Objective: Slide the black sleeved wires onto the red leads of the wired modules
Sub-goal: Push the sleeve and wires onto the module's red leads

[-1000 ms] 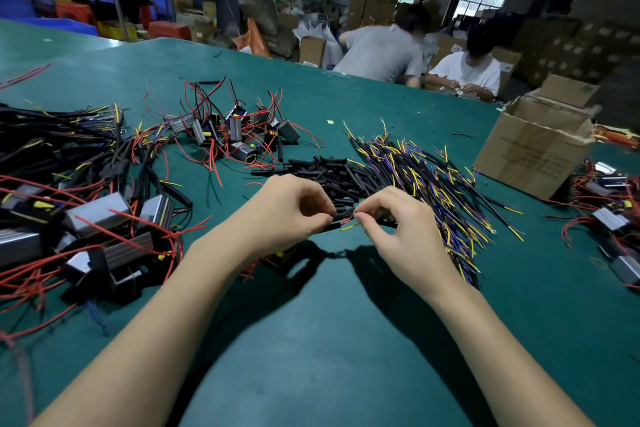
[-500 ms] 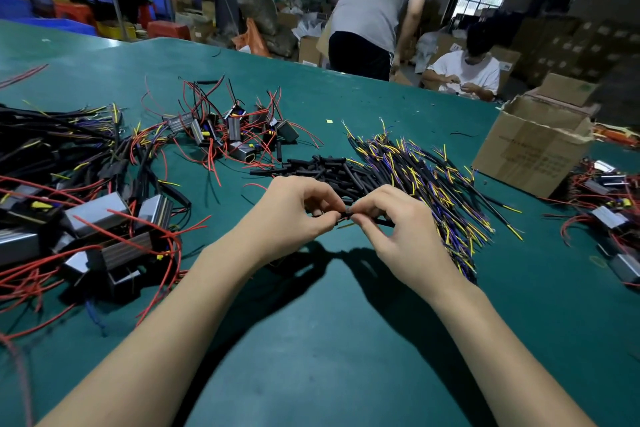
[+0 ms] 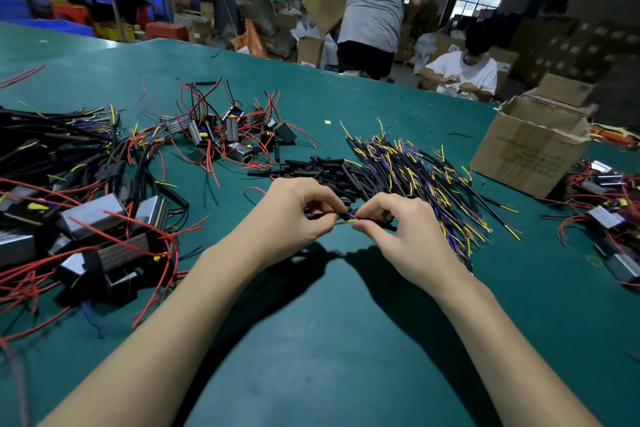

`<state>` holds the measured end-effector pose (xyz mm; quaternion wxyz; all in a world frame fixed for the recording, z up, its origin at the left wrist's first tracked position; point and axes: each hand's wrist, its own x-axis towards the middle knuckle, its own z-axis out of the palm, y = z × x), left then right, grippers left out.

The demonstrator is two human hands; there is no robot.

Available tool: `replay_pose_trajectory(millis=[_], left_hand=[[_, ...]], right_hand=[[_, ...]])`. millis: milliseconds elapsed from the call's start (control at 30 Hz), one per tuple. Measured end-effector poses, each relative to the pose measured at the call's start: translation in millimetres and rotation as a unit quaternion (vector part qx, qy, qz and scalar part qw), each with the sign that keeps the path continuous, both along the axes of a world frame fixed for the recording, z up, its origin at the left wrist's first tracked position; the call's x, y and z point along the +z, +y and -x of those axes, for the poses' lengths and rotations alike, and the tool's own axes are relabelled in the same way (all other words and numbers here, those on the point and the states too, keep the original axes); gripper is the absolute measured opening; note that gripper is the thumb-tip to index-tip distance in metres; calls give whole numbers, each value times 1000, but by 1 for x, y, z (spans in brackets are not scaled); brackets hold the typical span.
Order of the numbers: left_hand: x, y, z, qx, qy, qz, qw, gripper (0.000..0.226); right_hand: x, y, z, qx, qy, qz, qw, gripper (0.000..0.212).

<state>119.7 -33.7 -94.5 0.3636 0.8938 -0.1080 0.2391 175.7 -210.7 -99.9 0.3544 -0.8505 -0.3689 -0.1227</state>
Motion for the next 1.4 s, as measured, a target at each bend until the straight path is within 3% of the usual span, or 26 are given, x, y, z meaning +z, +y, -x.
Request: replay_pose_trajectory(millis=[167, 367, 500, 600, 767, 1000, 1400], left_hand=[[-5, -4, 0, -25, -31, -27, 999, 14], [-7, -10, -1, -16, -41, 30, 999, 12], [2, -2, -1, -13, 50, 110, 993, 5], [4, 12, -3, 44, 139, 53, 988, 25], [6, 19, 2, 8, 247, 9, 969, 34], [1, 19, -3, -23, 205, 60, 977, 11], [-5, 3, -6, 6, 114, 91, 989, 7]], right_hand=[[-2, 0, 0, 21, -26, 5, 999, 5], [-2, -2, -4, 17, 0, -51, 999, 10], [2, -4, -4, 32, 7, -41, 999, 11], [5, -6, -4, 42, 5, -29, 999, 17], [5, -8, -5, 52, 11, -18, 998, 14], [1, -8, -9, 58, 20, -12, 998, 14], [0, -9, -11, 60, -25, 11, 998, 9]])
